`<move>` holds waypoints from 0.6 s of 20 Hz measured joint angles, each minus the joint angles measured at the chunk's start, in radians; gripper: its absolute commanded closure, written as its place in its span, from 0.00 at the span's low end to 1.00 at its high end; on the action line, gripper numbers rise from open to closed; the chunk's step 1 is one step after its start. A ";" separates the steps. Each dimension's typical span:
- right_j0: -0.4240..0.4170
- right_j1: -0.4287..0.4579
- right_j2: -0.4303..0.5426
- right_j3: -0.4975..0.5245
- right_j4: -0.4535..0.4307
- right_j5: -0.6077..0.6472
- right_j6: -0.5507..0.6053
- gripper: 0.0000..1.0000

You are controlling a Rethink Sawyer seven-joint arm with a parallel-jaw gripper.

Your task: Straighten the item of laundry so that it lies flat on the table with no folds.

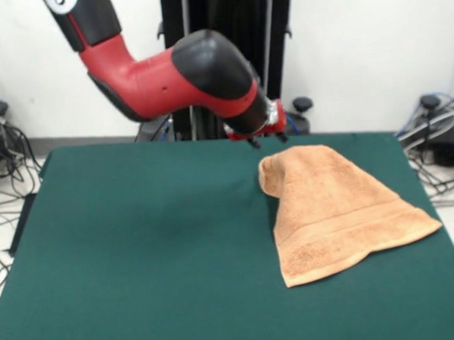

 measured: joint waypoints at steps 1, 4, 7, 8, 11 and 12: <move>0.009 -0.008 0.000 0.007 0.009 0.000 0.000 0.00; 0.036 -0.018 -0.001 0.013 0.025 -0.004 0.000 0.00; 0.065 -0.017 -0.010 0.011 0.024 -0.027 0.000 0.00; 0.076 -0.017 -0.015 0.010 0.023 -0.038 0.000 0.00; 0.110 -0.016 -0.028 0.005 0.024 -0.078 0.000 0.00; 0.128 -0.015 -0.038 0.002 0.024 -0.103 0.000 0.00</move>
